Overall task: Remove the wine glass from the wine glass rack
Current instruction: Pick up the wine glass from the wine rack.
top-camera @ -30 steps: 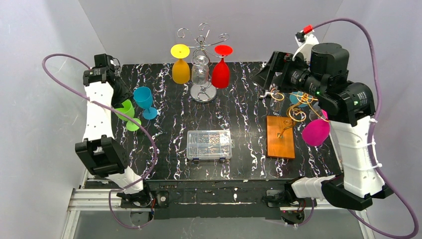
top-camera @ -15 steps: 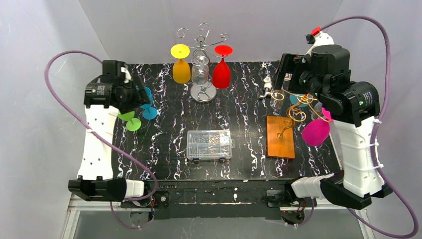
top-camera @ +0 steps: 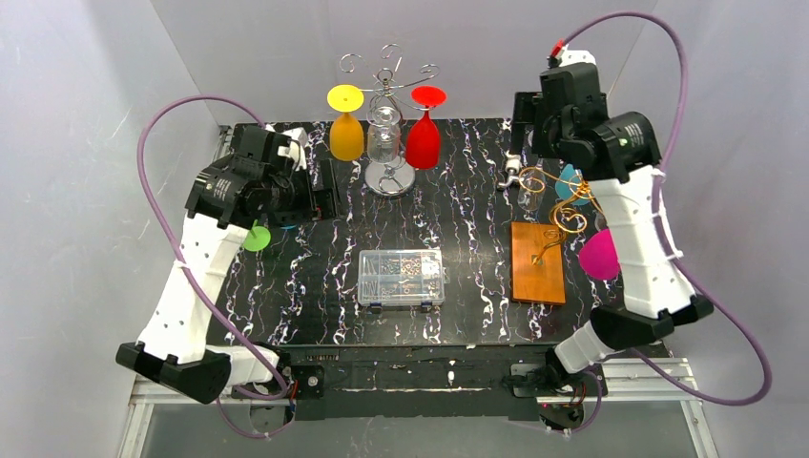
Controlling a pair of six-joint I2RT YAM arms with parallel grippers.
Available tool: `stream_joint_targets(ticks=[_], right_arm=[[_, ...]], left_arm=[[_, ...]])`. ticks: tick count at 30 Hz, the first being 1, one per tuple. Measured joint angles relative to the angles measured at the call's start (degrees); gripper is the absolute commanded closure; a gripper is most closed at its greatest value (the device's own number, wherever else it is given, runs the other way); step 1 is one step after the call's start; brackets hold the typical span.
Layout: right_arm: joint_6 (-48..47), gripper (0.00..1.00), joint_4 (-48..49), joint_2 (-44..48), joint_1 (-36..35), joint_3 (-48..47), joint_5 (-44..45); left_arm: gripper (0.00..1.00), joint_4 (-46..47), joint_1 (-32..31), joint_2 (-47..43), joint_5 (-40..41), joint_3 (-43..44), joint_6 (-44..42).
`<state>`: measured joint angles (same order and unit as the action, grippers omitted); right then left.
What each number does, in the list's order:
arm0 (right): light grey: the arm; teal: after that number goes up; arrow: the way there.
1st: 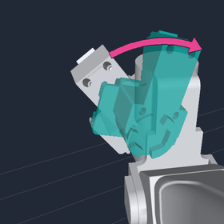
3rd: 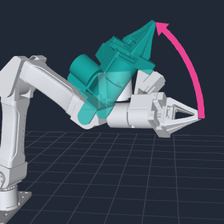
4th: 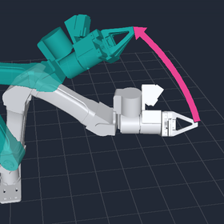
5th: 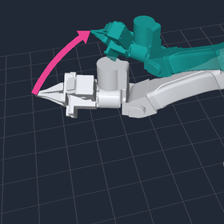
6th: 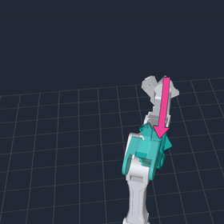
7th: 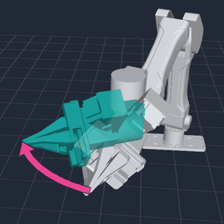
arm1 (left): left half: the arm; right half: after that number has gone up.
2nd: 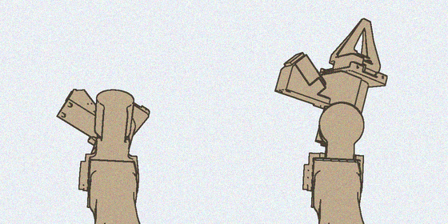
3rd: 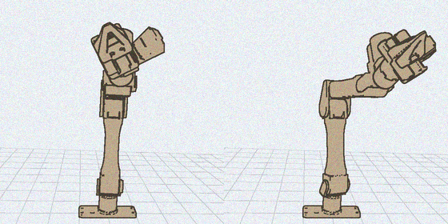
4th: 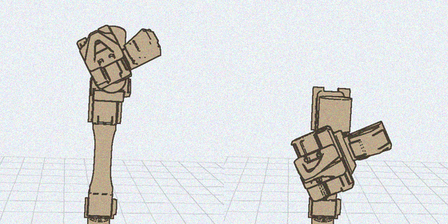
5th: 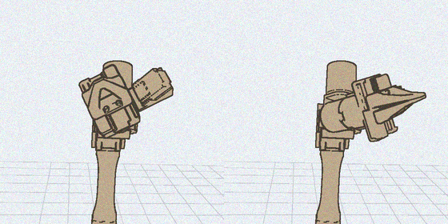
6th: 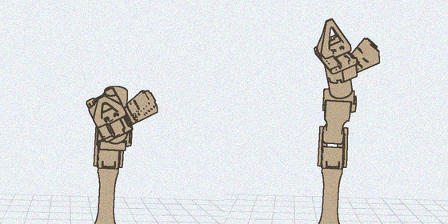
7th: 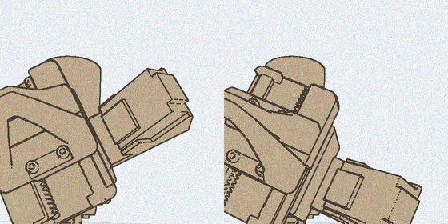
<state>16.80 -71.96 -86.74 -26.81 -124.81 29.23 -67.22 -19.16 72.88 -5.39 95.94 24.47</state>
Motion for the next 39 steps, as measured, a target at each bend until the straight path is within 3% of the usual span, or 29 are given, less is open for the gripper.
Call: stream_joint_targets(ticks=[7, 18, 39], right_arm=[[-2.0, 0.02, -0.1, -5.6, 0.0, -2.4, 4.1], [-3.8, 0.02, 0.2, -7.0, 0.3, -2.1, 8.1], [-4.9, 0.02, 4.6, -7.1, 7.3, 2.8, -1.2]], left_arm=[[0.02, 1.3, -4.5, -0.3, -2.1, 0.0, 0.4], [0.02, 2.3, -6.2, 1.1, -3.3, 0.0, 0.6], [0.02, 2.9, -6.6, 3.4, -3.4, 0.0, 0.9]])
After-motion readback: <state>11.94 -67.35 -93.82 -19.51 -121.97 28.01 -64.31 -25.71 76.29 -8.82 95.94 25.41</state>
